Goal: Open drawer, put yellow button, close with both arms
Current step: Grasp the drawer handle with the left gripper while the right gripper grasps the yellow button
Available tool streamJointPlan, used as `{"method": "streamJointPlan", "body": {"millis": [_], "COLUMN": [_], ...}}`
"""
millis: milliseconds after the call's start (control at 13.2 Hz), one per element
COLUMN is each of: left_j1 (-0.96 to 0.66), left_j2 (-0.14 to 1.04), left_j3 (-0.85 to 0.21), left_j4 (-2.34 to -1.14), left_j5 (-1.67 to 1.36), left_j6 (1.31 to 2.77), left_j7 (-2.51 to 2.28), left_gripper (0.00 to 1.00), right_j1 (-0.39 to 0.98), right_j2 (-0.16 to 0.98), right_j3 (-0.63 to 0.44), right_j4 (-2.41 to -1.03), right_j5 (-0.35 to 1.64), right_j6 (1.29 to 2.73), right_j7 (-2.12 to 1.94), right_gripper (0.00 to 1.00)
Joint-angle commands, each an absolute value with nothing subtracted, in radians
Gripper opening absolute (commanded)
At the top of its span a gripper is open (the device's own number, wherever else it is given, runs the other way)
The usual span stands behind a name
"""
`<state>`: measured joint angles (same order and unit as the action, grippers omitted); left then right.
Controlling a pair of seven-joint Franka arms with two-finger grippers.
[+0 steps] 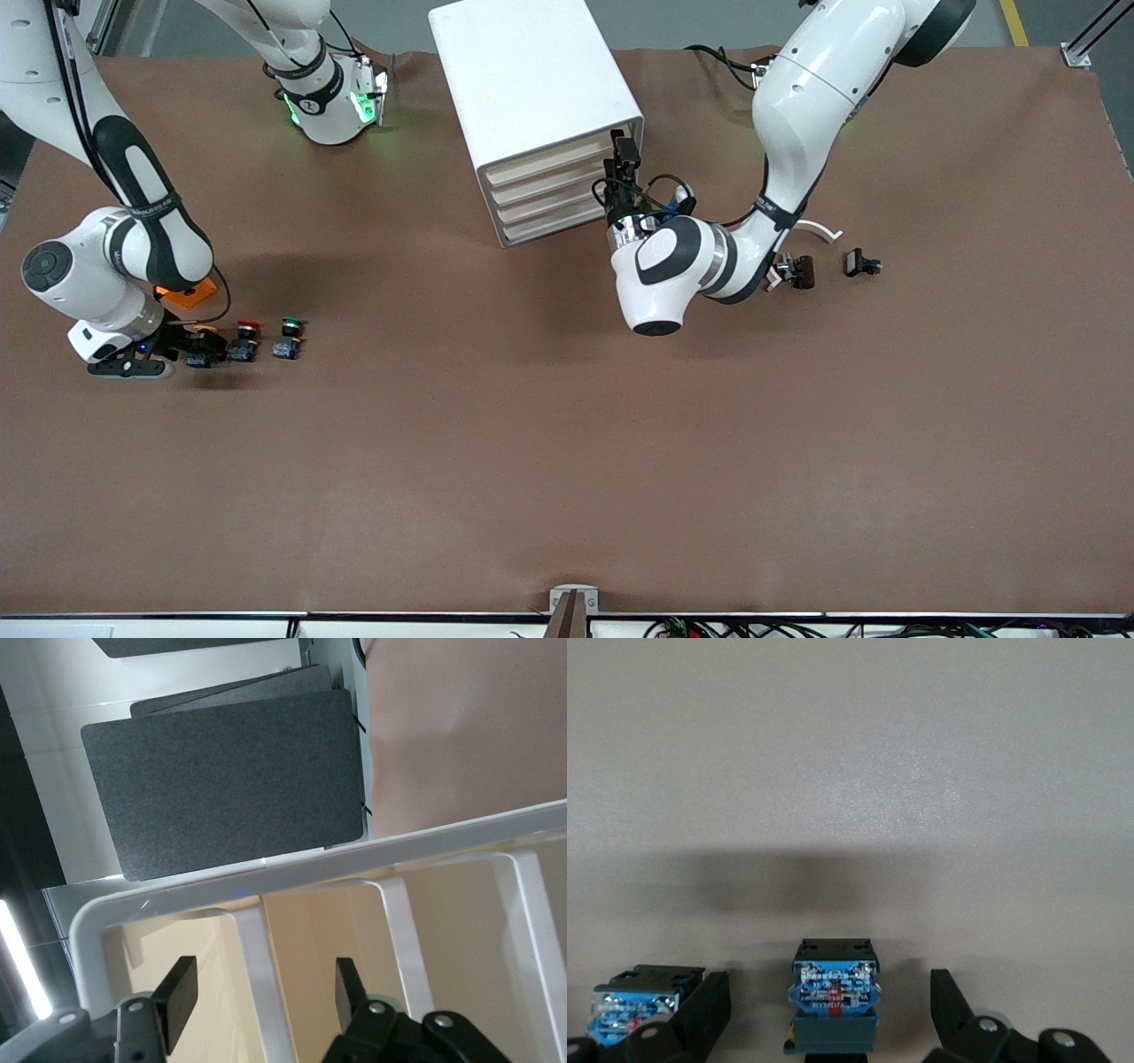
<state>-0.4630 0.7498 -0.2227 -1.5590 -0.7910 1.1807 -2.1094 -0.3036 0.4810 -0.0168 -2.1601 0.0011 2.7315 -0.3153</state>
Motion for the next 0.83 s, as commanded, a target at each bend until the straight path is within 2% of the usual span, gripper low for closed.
{"method": "streamJointPlan", "body": {"millis": [0,76,151,227,303,378,756], "left_j1": [-0.479,-0.480,-0.485,-0.486,-0.488,-0.489,-0.491], "left_j2": [0.767,0.769,0.767,0.767,0.769,0.769,0.778], "left_j3": [-0.222,-0.222,-0.222,-0.222,-0.222,-0.222,-0.222], "left_j4": [-1.536,-1.536,-1.536,-1.537,-1.537,-1.536,-1.534], "left_j5": [-0.810,-0.810,-0.810,-0.810,-0.810,-0.810,-0.804], "left_j6": [1.163,1.163,1.163,1.163,1.161,1.161,1.163], "left_j7": [-2.141,-2.143,-2.149,-2.149,-2.149,-2.149,-2.149], "left_gripper": [0.58,0.50,0.38,0.26,0.19,0.13,0.13], "right_j1": [-0.319,-0.319,-0.328,-0.339,-0.339,-0.339,-0.331], "right_j2": [0.485,0.485,0.483,0.483,0.485,0.483,0.480], "right_j3": [-0.011,-0.011,-0.009,-0.009,-0.009,-0.009,-0.008], "right_j4": [-2.157,-2.157,-2.157,-2.158,-2.157,-2.157,-2.149], "right_j5": [-0.006,-0.006,-0.006,-0.006,-0.006,-0.006,-0.002], "right_j6": [2.735,2.729,2.726,2.724,2.724,2.723,2.691], "right_j7": [-0.333,-0.330,-0.333,-0.331,-0.330,-0.321,-0.316], "right_gripper": [0.83,0.72,0.58,0.25,0.05,0.00,0.00]}}
